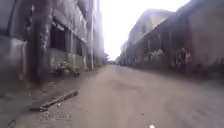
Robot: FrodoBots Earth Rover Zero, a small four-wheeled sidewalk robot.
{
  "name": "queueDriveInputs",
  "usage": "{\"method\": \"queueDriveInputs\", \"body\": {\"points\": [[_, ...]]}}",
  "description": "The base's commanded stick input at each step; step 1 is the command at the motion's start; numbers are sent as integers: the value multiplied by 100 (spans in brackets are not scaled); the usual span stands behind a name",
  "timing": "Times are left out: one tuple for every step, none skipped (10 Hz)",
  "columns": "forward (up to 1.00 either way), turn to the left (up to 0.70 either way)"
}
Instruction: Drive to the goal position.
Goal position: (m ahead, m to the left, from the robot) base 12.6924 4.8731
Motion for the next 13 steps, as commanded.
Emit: {"method": "queueDriveInputs", "body": {"points": [[100,0],[100,0],[100,0],[100,0],[100,0],[100,0],[100,0],[100,0],[100,0],[100,0],[100,0],[100,0],[100,0]]}}
